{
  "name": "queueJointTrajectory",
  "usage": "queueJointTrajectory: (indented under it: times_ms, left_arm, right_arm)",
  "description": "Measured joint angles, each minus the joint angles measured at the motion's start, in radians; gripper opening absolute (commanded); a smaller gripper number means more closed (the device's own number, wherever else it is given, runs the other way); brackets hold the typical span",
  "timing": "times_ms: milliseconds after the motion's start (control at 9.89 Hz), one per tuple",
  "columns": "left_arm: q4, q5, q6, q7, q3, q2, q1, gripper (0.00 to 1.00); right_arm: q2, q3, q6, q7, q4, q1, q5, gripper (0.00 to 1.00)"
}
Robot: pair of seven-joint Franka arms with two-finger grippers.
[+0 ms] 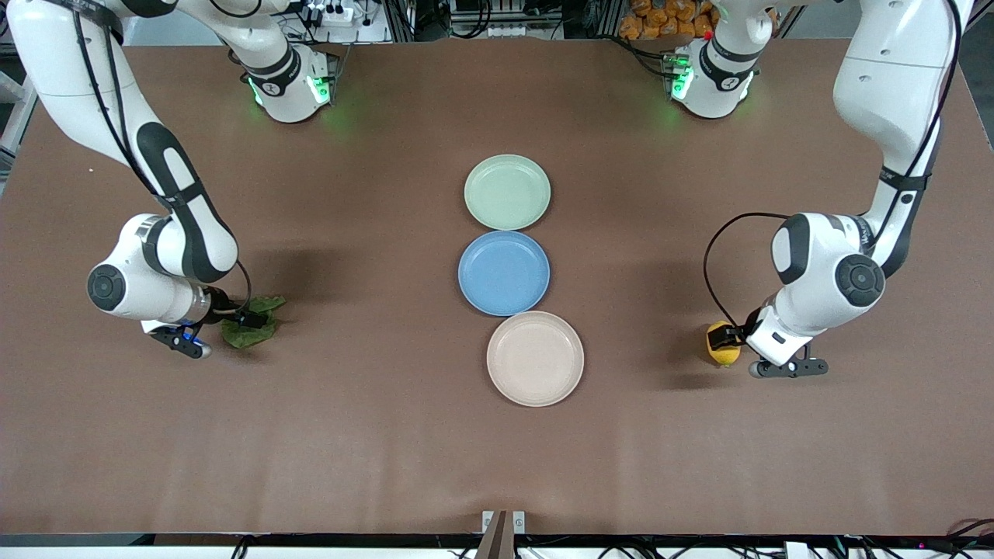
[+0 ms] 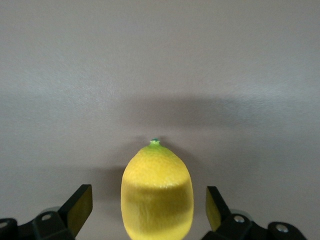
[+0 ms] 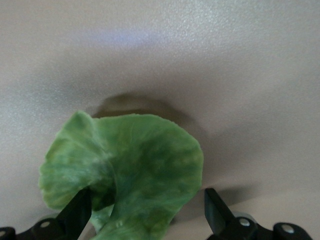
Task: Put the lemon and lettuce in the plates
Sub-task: 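Lower the right gripper onto the lettuce while the left gripper descends on the lemon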
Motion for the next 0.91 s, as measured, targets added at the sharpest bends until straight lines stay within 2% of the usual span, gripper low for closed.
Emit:
queueJointTrajectory:
  times_ms: [101,202,303,404,506,910]
  left_arm:
    - [-0.001,0.000,0.027,0.000,0.000,0.025,0.002,1.00]
    - [-0.002,0.000,0.052,0.000,0.000,0.050,0.003,1.00]
    - [-0.002,0.000,0.065,0.000,0.000,0.066,0.003,1.00]
    - [-0.002,0.000,0.069,0.000,0.000,0.073,0.003,1.00]
    - [-0.002,0.000,0.071,0.000,0.000,0.074,0.003,1.00]
    - [-0.005,0.000,0.072,0.000,-0.017,0.074,0.001,1.00]
  right_arm:
    - [0.000,0.000,0.000,0.000,0.000,0.001,0.000,0.74]
    - [0.000,0.000,0.000,0.000,0.000,0.001,0.000,0.36]
    - [-0.003,0.003,-0.001,0.000,0.002,0.003,0.004,0.12]
    - [-0.006,0.008,-0.001,0.000,0.004,0.006,0.009,0.06]
    - [-0.009,0.010,-0.001,0.000,0.005,0.010,0.012,0.03]
    - [-0.042,0.009,-0.077,0.000,0.018,0.012,0.013,0.02]
